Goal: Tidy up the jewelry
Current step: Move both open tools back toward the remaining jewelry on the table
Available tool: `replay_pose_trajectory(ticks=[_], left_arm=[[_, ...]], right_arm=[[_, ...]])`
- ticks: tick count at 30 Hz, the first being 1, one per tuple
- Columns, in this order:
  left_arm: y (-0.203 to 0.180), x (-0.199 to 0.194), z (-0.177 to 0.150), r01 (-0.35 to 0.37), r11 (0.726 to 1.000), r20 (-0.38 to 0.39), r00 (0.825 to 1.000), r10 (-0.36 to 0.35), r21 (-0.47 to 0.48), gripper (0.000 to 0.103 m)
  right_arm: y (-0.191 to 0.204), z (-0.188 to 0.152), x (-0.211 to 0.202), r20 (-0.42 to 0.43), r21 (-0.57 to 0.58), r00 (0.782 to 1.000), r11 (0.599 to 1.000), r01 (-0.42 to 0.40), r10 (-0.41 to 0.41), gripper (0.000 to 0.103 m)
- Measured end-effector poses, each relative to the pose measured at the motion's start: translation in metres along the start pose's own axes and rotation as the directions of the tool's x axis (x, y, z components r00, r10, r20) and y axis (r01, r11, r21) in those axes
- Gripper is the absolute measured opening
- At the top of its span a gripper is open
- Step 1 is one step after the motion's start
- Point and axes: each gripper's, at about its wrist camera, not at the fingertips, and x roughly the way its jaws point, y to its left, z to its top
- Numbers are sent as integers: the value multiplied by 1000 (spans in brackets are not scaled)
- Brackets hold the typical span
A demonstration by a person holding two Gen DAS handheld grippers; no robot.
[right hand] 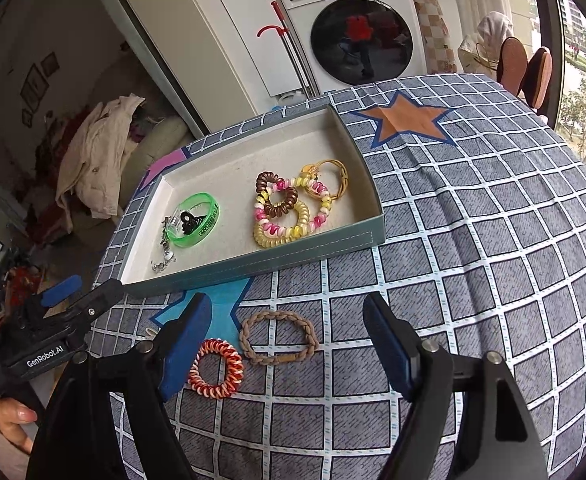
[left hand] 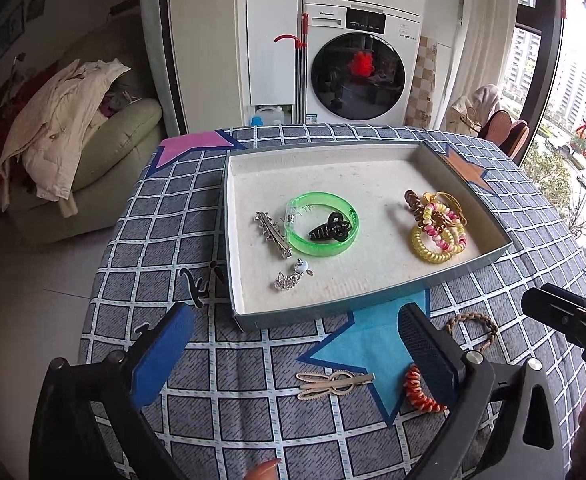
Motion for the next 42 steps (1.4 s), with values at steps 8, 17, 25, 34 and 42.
replay_pose_trajectory(ticks=[8, 17, 25, 34, 42], left_arm=[[-7, -16, -20, 17, 1000, -20, 1000, -17, 2, 103], [-19, -25, -43, 1, 1000, -47, 999, 0, 24, 103], [-26, -25, -64, -40, 998, -70, 997, 44, 57, 103], [-27, -16, -81, -56, 998, -127, 990, 60, 39, 103], [-34, -7, -81, -22, 1000, -181, 983, 25, 15, 103]], right_arm=[[7, -13, -20, 34, -11, 999, 1000, -13, 13, 103], [5, -30, -35, 58, 5, 998, 1000, -30, 30, 103], [-1, -47, -34, -14, 17, 999, 999, -37, 37, 103], [-23, -62, -28, -81, 24, 995, 998, 57, -55, 103], [-34, -61, -28, -98, 15, 992, 997, 76, -75, 103]])
